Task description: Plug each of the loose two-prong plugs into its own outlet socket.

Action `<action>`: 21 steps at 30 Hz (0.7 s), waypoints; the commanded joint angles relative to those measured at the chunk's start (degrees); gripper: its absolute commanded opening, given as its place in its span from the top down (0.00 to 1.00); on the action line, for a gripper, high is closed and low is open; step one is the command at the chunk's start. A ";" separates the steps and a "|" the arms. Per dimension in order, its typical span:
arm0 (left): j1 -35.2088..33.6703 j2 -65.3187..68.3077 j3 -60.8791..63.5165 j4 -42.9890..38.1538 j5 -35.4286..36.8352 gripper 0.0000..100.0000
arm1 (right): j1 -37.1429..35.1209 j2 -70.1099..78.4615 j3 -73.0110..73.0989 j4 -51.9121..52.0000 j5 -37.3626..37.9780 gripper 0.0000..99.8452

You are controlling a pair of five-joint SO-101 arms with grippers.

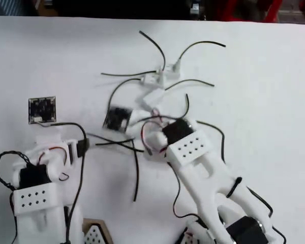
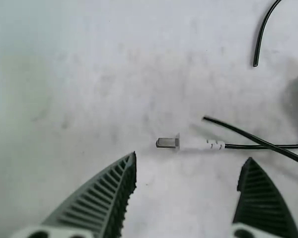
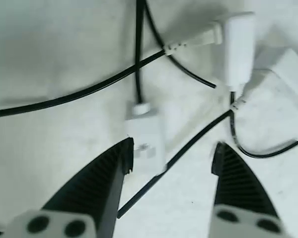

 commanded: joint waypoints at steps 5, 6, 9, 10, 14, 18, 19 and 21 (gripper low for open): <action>-0.13 -1.10 -1.05 -1.32 0.44 0.68 | 8.31 -0.22 -6.77 0.13 -15.03 0.76; -0.13 -1.10 -1.76 -1.41 0.00 0.68 | 9.98 -0.22 -6.68 -0.48 -18.02 0.76; 1.63 -1.01 -3.96 -1.23 -4.92 0.68 | 14.81 -0.13 -6.42 -1.89 -26.99 0.78; 2.95 -0.84 -4.57 -1.05 -6.42 0.68 | 16.40 -0.13 -6.42 -2.51 -29.36 0.80; 9.80 -0.66 -8.09 2.64 -11.96 0.68 | 21.85 0.13 -6.33 -7.16 -36.04 0.90; 17.63 -0.57 -12.48 8.00 -18.64 0.68 | 28.18 0.40 -5.63 -12.44 -41.23 0.98; 19.56 -0.48 -13.63 9.41 -20.13 0.67 | 29.85 0.40 -4.84 -13.85 -42.73 0.98; 23.52 1.54 -16.35 12.48 -22.59 0.65 | 32.75 0.31 -2.29 -16.40 -46.07 0.97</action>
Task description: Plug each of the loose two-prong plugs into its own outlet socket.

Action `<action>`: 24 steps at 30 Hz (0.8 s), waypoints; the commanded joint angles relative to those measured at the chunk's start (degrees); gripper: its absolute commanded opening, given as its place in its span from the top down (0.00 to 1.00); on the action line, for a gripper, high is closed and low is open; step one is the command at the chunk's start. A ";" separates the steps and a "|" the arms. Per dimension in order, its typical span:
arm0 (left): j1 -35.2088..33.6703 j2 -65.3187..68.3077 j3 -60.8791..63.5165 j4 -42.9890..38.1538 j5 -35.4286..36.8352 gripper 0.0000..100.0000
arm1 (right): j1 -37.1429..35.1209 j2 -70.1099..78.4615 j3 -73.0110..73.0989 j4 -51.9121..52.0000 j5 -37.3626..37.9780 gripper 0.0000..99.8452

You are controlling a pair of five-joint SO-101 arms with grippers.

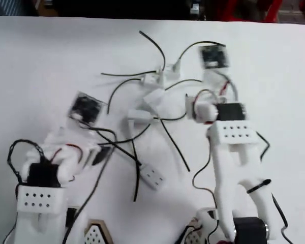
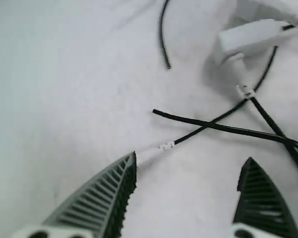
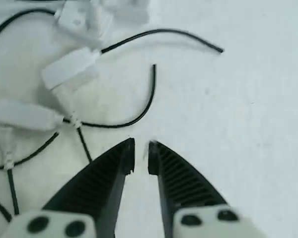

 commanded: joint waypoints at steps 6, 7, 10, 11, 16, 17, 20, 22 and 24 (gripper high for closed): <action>18.07 17.54 -17.76 12.48 -18.46 0.64 | 12.53 -0.66 9.05 -13.32 -8.53 0.91; 19.30 20.35 -19.25 12.48 -20.75 0.64 | 13.76 -0.66 9.67 -14.46 -8.53 0.91; 23.52 27.65 -24.09 12.40 -26.20 0.64 | 16.75 -0.66 10.29 -16.31 -8.53 0.91; 25.19 29.76 -25.49 12.40 -27.96 0.64 | 17.63 -0.66 10.29 -16.48 -8.62 0.91; 32.75 37.49 -27.78 9.85 -32.70 0.64 | 20.00 -0.75 10.20 -16.66 -8.62 0.91; 33.89 38.81 -27.60 8.26 -32.70 0.64 | 20.35 -0.75 10.20 -17.19 -8.62 0.91; 36.53 43.12 -26.11 3.60 -32.79 0.64 | 21.14 -0.75 10.20 -17.27 -8.62 0.91; 37.67 46.64 -25.85 0.88 -32.79 0.64 | 21.32 -0.75 10.20 -17.27 -8.62 0.91; 38.55 49.98 -26.20 -0.70 -32.79 0.64 | 21.32 -0.75 10.20 -17.27 -8.62 0.91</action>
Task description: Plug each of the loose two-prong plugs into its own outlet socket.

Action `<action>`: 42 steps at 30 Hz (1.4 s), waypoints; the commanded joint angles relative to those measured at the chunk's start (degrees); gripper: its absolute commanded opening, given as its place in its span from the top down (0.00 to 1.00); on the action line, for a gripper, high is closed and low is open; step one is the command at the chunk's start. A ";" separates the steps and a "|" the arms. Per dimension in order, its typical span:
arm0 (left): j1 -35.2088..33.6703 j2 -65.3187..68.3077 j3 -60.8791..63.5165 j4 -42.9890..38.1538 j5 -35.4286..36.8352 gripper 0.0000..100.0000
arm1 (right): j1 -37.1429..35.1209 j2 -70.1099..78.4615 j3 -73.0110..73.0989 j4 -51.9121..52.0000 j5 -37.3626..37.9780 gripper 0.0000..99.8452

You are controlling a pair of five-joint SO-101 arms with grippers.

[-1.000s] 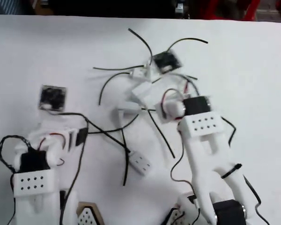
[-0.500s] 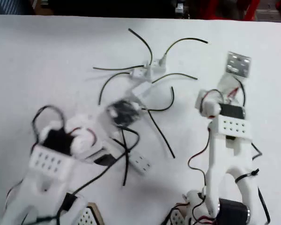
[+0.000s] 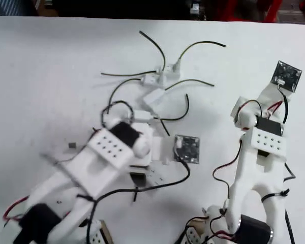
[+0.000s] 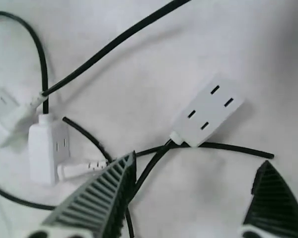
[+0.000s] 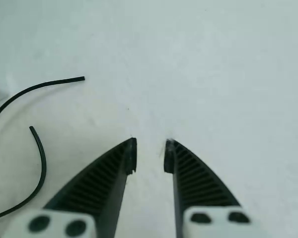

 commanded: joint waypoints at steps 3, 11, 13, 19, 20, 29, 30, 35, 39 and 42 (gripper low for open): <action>3.74 9.27 -0.97 -6.42 -0.53 0.64 | 0.57 -0.84 -0.70 -0.92 -0.35 0.91; 4.44 17.98 -0.97 -13.01 0.00 0.69 | 0.57 -0.84 -0.70 -0.92 -0.35 0.91; 5.05 18.68 -0.70 -14.77 1.49 0.72 | 0.66 -0.84 -0.70 -0.92 -0.35 0.91; 4.79 18.77 -0.70 -16.35 10.11 0.83 | 0.66 -0.84 -0.70 -0.92 -0.35 0.91; 4.35 18.77 -0.70 -16.35 11.08 0.86 | 0.66 -0.84 -0.70 -0.92 -0.35 0.91; -4.70 19.03 -4.04 -16.44 26.46 0.92 | 0.66 -0.84 -0.70 -0.84 -0.35 0.91; -6.02 19.03 -4.66 -16.44 27.43 0.92 | 0.66 -0.84 -0.70 -0.84 -0.35 0.91; -8.84 19.03 -5.63 -16.44 29.19 0.84 | 0.57 -0.84 -0.70 -0.75 -0.35 0.91; -8.84 18.68 -5.71 -16.00 34.46 0.68 | 0.48 -0.84 -0.70 -0.66 -0.35 0.91; -8.57 18.59 -6.95 -14.77 34.37 0.68 | 0.48 -0.84 -0.70 -0.57 -0.35 0.91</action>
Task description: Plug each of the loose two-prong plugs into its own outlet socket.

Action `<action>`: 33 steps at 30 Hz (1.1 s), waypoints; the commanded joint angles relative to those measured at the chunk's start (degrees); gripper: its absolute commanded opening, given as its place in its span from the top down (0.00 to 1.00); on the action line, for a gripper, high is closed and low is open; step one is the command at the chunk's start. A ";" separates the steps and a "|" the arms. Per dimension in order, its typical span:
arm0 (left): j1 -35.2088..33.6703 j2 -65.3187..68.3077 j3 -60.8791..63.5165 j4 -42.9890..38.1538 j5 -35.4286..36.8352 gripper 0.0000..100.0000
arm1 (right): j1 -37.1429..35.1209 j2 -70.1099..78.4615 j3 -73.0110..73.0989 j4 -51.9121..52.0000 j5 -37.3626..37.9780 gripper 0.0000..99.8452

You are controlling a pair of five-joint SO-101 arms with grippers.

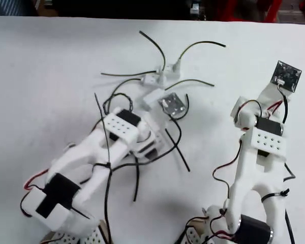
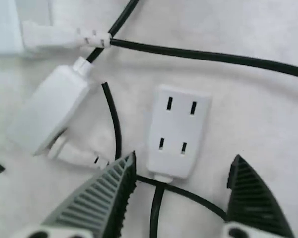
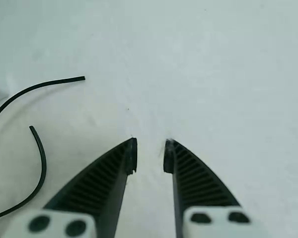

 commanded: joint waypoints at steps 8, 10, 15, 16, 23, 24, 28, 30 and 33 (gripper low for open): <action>-7.16 -12.62 -7.38 10.20 1.93 0.72 | 0.22 -1.01 -0.70 -0.48 0.18 0.91; -10.07 -19.30 -5.98 11.78 1.93 0.72 | -0.84 -1.27 -0.70 -0.48 0.18 0.91; -19.21 -31.16 -2.46 16.26 -4.13 0.70 | -4.09 -5.58 -0.70 3.65 0.62 0.91; -21.32 -31.52 -2.46 17.32 -5.98 0.69 | -4.44 -6.55 -0.53 4.53 1.49 0.91; -32.75 -21.67 -2.29 18.46 -24.00 0.68 | -6.29 -8.31 0.00 6.46 2.55 0.91; -33.45 -19.12 -2.55 18.29 -26.37 0.68 | -6.29 -8.31 0.44 6.11 2.64 0.91; -34.24 -9.19 -3.96 17.14 -34.99 0.70 | -6.37 -8.31 0.97 6.02 2.64 0.91; -33.98 -4.70 -4.57 16.09 -39.47 0.73 | -6.29 -8.31 0.97 6.02 2.64 0.91; -33.89 1.45 -6.15 13.63 -43.08 0.75 | -6.29 -8.31 0.97 6.02 2.64 0.91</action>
